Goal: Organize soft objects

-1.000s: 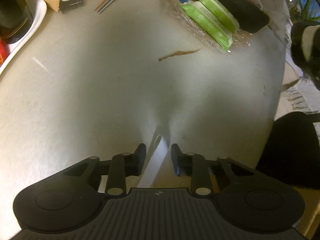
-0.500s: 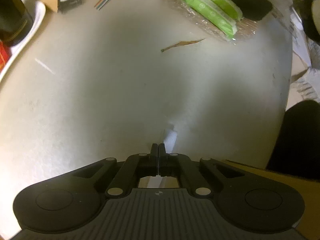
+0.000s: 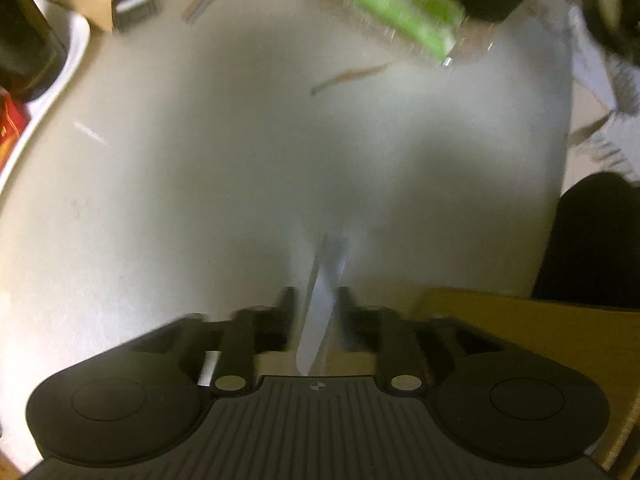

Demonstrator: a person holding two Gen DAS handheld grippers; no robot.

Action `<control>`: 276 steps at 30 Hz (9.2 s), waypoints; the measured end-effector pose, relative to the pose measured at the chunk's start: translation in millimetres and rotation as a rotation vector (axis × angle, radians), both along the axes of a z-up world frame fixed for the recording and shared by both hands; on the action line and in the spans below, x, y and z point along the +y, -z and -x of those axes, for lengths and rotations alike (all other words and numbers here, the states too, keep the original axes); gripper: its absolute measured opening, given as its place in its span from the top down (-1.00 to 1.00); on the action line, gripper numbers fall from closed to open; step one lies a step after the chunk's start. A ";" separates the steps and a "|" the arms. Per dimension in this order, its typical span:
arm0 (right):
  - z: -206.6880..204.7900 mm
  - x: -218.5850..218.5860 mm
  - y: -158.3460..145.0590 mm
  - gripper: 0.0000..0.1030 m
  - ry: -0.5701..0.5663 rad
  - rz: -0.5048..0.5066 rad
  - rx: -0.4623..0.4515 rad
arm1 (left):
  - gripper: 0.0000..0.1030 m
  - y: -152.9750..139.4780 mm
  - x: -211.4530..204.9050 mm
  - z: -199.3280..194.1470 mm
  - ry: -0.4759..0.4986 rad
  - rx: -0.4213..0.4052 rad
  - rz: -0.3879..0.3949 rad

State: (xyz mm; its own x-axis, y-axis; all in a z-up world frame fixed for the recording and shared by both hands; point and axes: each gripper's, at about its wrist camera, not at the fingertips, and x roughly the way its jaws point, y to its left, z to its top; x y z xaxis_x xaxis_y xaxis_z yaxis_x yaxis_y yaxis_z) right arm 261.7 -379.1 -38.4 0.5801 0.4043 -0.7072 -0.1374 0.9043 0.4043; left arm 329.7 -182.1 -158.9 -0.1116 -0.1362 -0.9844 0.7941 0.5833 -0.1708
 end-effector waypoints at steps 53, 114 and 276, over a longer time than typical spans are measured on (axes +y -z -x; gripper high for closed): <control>103.0 89.7 -83.4 -0.73 -0.290 0.169 -0.276 | 0.95 -213.2 128.7 107.6 -0.526 -0.261 0.342; 166.9 148.2 -63.8 -1.00 -0.205 0.218 -0.379 | -0.60 -206.0 180.5 283.3 -0.781 -0.802 0.290; 234.4 167.4 -7.7 -1.00 -0.084 0.441 0.087 | -1.00 -144.1 175.4 333.1 -0.853 -0.602 0.074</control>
State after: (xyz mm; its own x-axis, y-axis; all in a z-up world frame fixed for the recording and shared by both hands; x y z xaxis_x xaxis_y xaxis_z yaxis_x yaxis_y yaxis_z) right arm 27.4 -211.7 -30.8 0.4894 0.0966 -0.8667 -0.1999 0.9798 -0.0037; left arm -3.4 -6.6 -14.8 0.5555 -0.0017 -0.8315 0.0899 0.9943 0.0580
